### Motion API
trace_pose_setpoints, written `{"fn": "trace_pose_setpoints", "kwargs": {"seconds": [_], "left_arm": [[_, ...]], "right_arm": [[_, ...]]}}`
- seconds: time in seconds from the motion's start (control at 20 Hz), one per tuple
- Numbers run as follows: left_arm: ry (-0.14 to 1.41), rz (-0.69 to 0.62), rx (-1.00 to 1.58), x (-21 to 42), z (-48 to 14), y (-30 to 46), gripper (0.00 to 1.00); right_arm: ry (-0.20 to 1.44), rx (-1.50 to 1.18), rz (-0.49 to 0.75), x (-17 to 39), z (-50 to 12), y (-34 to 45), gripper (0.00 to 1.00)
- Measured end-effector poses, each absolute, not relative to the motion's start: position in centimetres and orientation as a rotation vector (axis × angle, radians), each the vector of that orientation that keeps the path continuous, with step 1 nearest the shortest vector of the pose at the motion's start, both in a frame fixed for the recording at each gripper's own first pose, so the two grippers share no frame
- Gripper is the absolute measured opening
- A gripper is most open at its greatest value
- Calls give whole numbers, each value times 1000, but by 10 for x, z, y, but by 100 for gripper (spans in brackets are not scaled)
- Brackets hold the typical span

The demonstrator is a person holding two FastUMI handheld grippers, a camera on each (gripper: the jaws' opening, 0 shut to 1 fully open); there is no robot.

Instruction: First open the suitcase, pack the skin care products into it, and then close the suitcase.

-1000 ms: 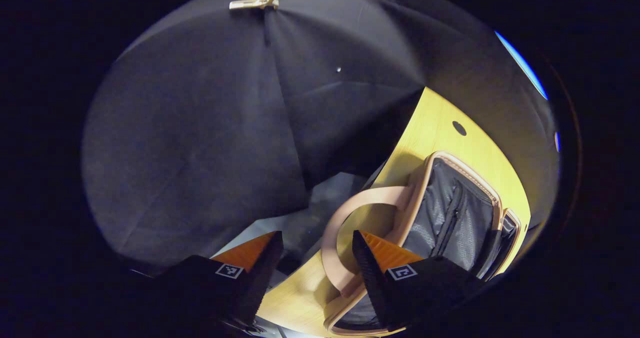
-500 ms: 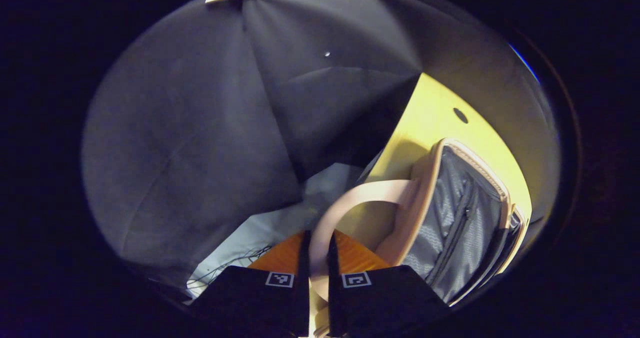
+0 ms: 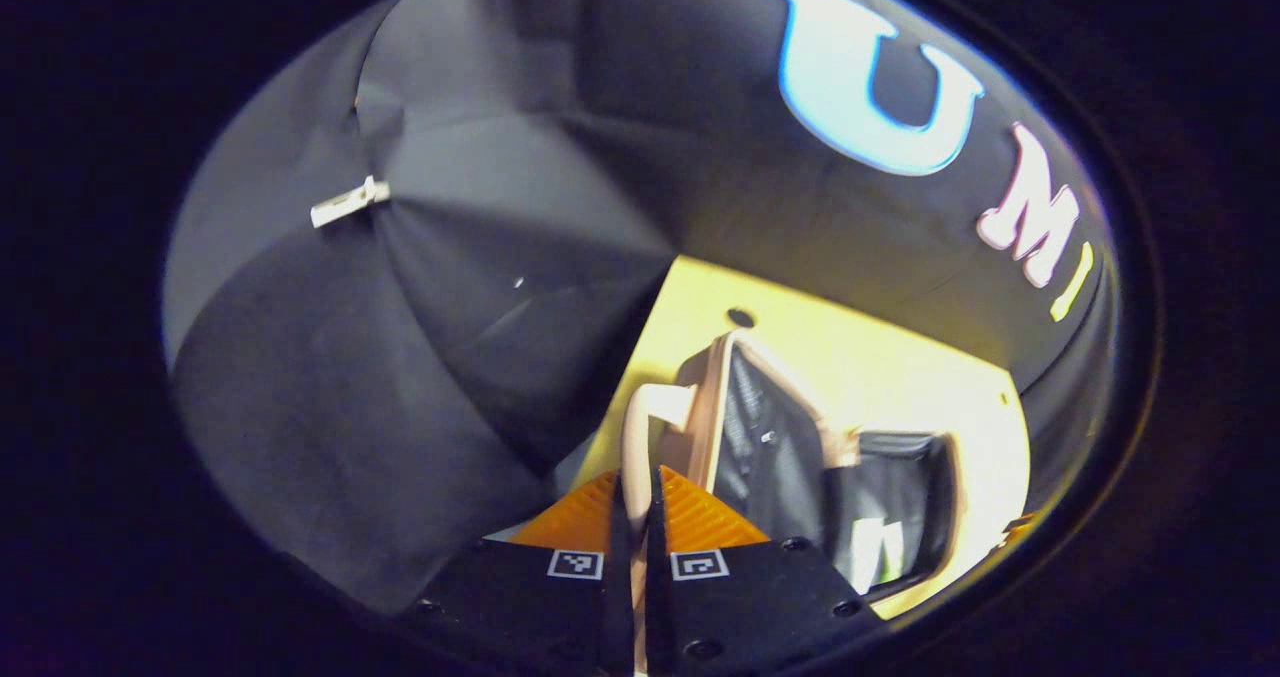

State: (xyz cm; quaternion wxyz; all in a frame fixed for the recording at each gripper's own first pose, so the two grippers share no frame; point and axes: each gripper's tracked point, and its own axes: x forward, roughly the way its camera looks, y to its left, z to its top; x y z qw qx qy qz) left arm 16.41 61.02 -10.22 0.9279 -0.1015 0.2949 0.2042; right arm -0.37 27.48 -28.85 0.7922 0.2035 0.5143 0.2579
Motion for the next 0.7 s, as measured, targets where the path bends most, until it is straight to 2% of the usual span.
{"fn": "trace_pose_setpoints", "kwargs": {"seconds": [0.2, 0.35, 0.4, 0.5, 0.55, 0.7], "left_arm": [[500, 255, -295, 190, -35, 512, 10], [502, 167, -278, 209, -27, 429, 10], [512, 90, -276, 223, -30, 379, 10], [561, -23, -300, 240, -51, 305, 10], [622, -77, -312, 251, -81, 259, 10], [792, -116, -241, 280, -176, 186, 12]], "right_arm": [[1063, 453, 602, 2, -274, 270, 90], [1040, 450, 607, -2, -267, 244, 90], [1032, 448, 601, -6, -264, 229, 90], [1017, 423, 581, -18, -263, 197, 90], [1015, 411, 565, -25, -264, 180, 90], [1008, 444, 509, -52, -263, 144, 90]]}}
